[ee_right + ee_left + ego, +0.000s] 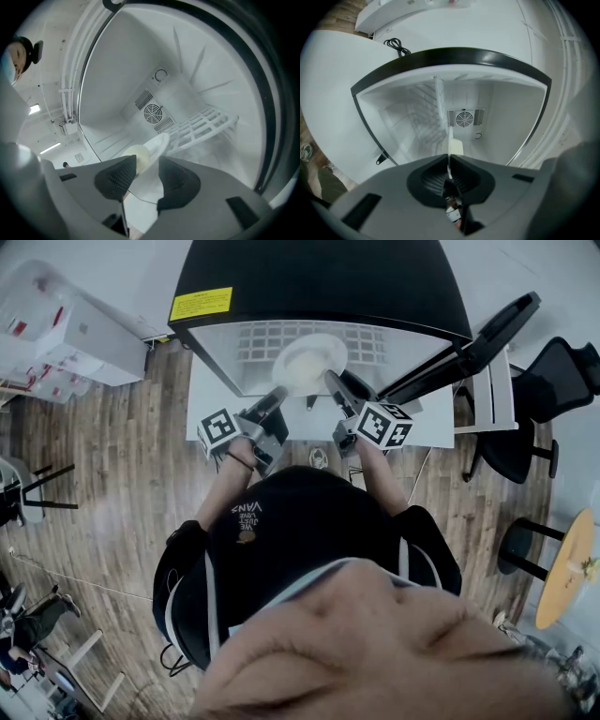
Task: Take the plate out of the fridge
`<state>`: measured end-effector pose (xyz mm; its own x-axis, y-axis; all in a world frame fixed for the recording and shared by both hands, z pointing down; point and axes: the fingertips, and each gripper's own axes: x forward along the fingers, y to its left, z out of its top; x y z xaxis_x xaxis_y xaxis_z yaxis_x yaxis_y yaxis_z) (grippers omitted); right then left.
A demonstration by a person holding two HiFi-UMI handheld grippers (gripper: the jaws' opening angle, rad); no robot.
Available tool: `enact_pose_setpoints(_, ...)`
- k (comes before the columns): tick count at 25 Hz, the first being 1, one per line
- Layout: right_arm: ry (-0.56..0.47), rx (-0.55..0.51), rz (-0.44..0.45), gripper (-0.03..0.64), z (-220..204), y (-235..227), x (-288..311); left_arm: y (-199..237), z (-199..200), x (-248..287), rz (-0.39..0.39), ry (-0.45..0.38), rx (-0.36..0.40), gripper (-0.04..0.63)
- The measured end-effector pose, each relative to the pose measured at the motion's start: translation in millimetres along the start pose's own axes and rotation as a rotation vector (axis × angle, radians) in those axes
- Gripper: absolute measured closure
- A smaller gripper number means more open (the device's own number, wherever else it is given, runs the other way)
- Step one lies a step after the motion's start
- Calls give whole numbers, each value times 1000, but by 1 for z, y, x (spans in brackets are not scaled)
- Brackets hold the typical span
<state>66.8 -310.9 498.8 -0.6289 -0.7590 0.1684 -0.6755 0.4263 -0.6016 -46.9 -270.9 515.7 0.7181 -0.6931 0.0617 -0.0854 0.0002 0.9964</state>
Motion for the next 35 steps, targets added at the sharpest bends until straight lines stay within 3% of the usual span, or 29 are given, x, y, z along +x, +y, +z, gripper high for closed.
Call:
enact_pose_setpoints(20, -9, -19, -31, 462, 0, 5, -8, -8, -2, -1, -27, 29, 35, 565)
enact_pose_setpoints(35, -63, -11, -61, 465, -13, 27, -29, -14, -13, -23, -70, 100, 53, 565)
